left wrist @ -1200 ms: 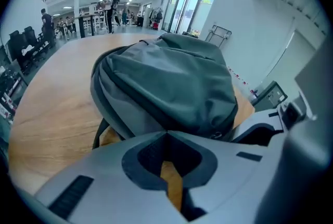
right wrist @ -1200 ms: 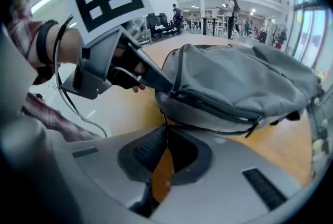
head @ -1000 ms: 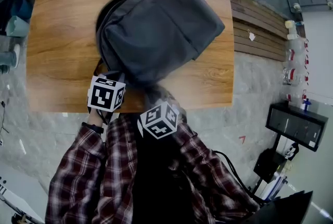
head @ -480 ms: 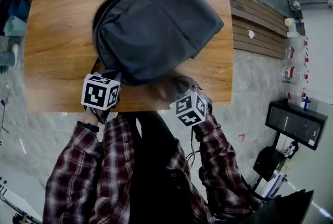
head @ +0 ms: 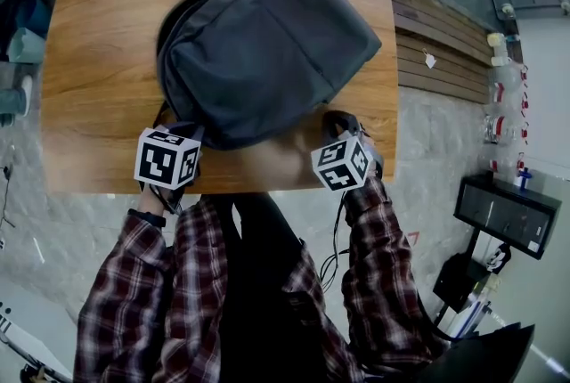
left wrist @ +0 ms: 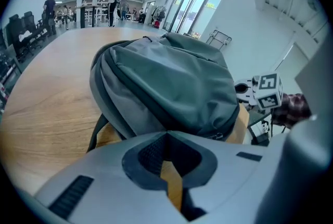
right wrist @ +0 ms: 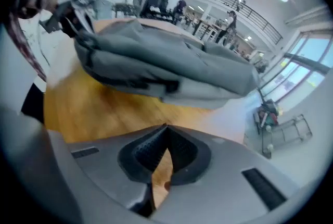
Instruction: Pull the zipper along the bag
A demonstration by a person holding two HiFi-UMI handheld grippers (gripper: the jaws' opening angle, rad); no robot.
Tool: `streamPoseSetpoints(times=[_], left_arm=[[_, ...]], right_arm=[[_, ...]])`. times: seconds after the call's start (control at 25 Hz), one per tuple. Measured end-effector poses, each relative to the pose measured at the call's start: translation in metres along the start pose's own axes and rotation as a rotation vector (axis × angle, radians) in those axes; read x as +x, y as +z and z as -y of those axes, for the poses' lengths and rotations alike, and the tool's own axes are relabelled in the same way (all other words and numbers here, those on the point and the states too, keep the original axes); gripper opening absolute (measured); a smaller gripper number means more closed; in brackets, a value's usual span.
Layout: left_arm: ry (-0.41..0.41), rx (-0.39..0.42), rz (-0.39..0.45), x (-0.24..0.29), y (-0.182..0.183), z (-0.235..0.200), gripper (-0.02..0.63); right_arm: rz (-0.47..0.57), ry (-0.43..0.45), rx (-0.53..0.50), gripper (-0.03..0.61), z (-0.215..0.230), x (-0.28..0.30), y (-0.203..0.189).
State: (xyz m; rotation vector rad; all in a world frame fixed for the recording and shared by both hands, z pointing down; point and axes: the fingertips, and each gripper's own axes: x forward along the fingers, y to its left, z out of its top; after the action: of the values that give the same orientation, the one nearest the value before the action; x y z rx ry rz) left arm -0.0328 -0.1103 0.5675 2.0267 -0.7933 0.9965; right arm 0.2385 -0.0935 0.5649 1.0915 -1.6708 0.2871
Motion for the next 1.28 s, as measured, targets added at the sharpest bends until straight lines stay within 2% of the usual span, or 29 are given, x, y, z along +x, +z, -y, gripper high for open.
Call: streamPoseSetpoints(times=[0.12,0.28,0.4,0.48,0.56,0.68,0.8,0.92,1.04,1.28], left_arm=[[-0.002,0.005,0.007,-0.004,0.001,-0.007,0.009],[0.007,0.024,0.011,-0.008,0.003,-0.004,0.009],[-0.052,-0.026,0.032,-0.024,0.007,0.009,0.009],[-0.074,-0.05,0.128,-0.048,0.027,0.018,0.009],[-0.051,-0.056,0.331,-0.083,0.069,0.028,0.009],[0.03,-0.016,0.639,-0.139,0.133,0.051,0.009],[0.071,0.017,0.812,-0.184,0.174,0.08,0.009],[0.083,0.064,0.906,-0.22,0.198,0.106,0.009],[0.093,0.125,0.97,-0.25,0.209,0.125,0.009],[0.136,0.217,1.03,-0.282,0.208,0.146,0.009]], right_arm=[[-0.012,-0.042,0.219,0.006,0.051,-0.006,-0.024],[0.04,-0.034,0.296,0.006,0.057,-0.021,-0.019],[0.088,-0.022,0.369,0.006,0.048,-0.026,-0.012],[0.156,-0.022,0.419,0.006,0.045,-0.039,0.006],[0.259,-0.022,0.474,0.006,0.044,-0.062,0.036],[0.44,-0.013,0.532,0.006,0.041,-0.108,0.094],[0.628,-0.014,0.52,0.006,0.039,-0.161,0.161],[0.781,-0.022,0.477,0.006,0.036,-0.213,0.216],[0.891,-0.024,0.44,0.008,0.029,-0.256,0.252],[0.994,-0.046,0.401,0.006,0.017,-0.299,0.277]])
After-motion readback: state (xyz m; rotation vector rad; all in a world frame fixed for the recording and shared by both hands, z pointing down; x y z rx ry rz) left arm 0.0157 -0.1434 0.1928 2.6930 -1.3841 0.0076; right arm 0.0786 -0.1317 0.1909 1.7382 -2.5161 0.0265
